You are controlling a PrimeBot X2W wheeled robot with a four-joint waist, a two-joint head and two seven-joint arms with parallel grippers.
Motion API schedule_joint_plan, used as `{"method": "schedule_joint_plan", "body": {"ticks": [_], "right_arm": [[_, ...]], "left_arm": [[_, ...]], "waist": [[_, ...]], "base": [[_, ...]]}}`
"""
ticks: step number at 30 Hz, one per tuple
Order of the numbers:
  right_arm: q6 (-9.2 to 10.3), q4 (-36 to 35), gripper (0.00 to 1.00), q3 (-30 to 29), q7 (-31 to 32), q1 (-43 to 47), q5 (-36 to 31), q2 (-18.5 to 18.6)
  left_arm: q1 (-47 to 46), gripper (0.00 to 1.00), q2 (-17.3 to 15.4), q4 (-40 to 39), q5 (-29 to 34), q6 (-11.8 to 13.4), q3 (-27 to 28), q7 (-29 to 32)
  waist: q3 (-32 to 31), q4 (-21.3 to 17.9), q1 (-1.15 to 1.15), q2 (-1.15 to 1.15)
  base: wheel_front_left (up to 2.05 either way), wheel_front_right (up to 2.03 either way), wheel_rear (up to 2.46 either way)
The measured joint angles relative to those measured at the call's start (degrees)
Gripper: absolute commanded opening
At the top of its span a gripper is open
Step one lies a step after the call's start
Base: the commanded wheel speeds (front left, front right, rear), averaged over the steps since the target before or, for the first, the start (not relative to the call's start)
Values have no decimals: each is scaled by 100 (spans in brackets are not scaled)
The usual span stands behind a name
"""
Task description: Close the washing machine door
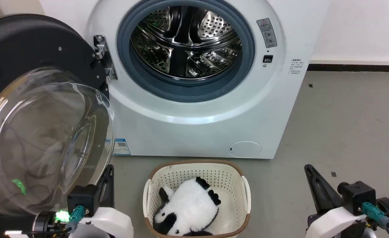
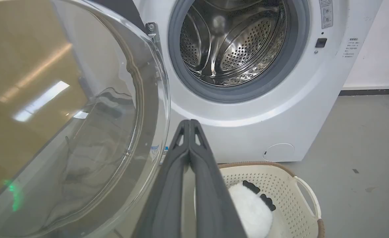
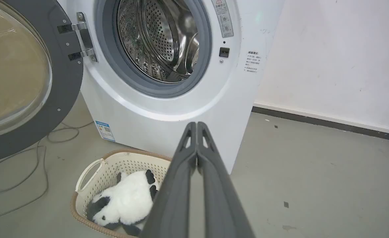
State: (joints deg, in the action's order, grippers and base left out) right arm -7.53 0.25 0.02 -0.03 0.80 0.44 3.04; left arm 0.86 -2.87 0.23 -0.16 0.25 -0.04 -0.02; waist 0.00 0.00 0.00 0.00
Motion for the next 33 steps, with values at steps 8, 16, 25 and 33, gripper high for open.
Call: {"method": "schedule_joint_plan", "body": {"ticks": [8, 16, 25, 33], "right_arm": [[0, 0, 0, 1, 0, 0, 0, 0], [0, 3, 100, 2, 0, 3, 2, 1], [0, 5, 100, -21, -60, 4, 63, 1], [0, 5, 100, -64, -163, 10, 119, 1]], "left_arm": [[0, 0, 0, 0, 0, 0, 1, 0], [3, 100, 1, 4, -1, 3, 0, 0], [9, 100, 1, -14, -45, 8, -3, -62], [32, 100, 1, -64, -114, 8, 3, -162]], "waist": [[0, 0, 0, 0], [0, 0, 0, 0], [12, 4, 0, 0], [7, 44, 0, 0]], "base": [[0, 0, 0], [0, 0, 0], [0, 0, 0], [0, 0, 0]]}}
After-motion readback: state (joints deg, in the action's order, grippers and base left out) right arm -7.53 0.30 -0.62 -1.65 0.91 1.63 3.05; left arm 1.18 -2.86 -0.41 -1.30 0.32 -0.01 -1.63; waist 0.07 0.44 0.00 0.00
